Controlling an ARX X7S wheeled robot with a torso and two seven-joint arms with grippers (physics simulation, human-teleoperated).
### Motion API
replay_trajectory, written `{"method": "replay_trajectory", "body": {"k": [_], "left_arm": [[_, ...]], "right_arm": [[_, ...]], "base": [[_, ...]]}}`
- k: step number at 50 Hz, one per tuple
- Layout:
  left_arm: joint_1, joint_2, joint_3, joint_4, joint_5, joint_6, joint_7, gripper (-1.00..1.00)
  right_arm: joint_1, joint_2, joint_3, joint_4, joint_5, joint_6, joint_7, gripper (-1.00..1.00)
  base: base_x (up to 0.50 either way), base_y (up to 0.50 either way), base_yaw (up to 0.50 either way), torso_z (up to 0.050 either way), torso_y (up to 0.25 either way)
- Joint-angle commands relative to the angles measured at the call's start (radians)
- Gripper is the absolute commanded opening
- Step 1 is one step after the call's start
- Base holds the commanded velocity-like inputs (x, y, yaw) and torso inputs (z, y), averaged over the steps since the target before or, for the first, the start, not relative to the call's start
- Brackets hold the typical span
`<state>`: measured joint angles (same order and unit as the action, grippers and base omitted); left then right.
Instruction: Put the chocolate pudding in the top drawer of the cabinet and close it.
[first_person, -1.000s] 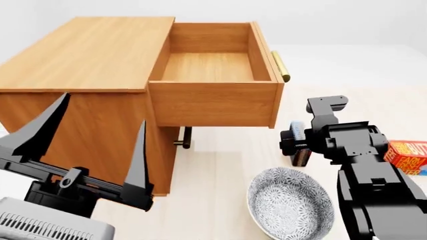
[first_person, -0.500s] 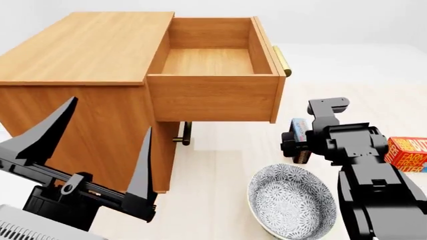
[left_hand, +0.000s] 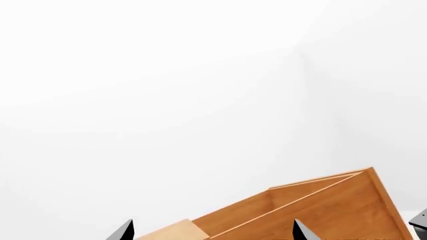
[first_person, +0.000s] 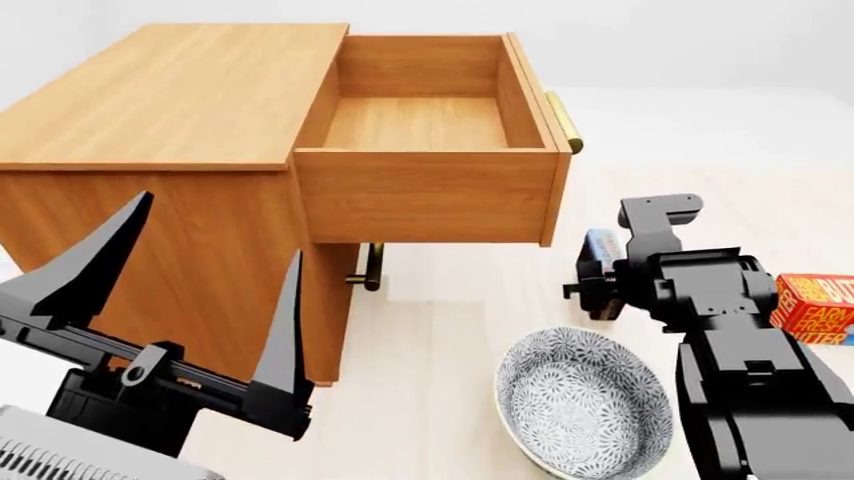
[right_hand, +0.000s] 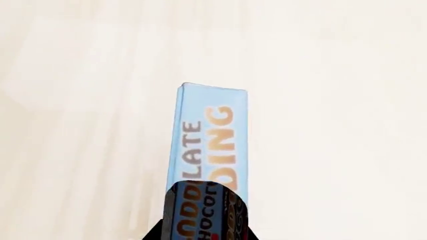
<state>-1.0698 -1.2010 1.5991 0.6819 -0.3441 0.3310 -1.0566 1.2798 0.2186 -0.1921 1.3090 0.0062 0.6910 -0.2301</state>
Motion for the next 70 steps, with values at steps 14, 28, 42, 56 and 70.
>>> {"method": "replay_trajectory", "body": {"k": [14, 28, 42, 56, 70], "left_arm": [[0.016, 0.001, -0.007, -0.007, 0.035, -0.002, -0.023, 1.00], [0.018, 0.011, -0.009, -0.068, 0.020, 0.083, 0.035, 1.00], [0.019, 0.033, -0.016, -0.121, 0.017, 0.115, 0.057, 1.00], [0.021, 0.047, -0.026, -0.155, 0.014, 0.135, 0.063, 1.00], [0.025, 0.051, -0.032, -0.163, 0.014, 0.141, 0.065, 1.00]], "right_arm": [[0.002, 0.010, 0.009, 0.000, -0.005, -0.077, 0.037, -1.00], [0.013, 0.013, 0.005, -0.001, -0.009, -0.122, 0.077, -1.00], [0.030, 0.017, 0.004, -0.001, -0.008, -0.141, 0.100, -1.00], [0.068, 0.019, 0.002, -0.001, -0.006, -0.147, 0.105, -1.00], [0.125, 0.015, -0.004, -0.005, -0.011, -0.148, 0.119, -1.00]], "base": [[0.00, 0.00, 0.00, 0.000, 0.000], [0.00, 0.00, 0.00, 0.031, 0.066], [0.00, 0.00, 0.00, 0.047, 0.056], [0.00, 0.00, 0.00, 0.047, 0.053], [0.00, 0.00, 0.00, 0.047, 0.052]]}}
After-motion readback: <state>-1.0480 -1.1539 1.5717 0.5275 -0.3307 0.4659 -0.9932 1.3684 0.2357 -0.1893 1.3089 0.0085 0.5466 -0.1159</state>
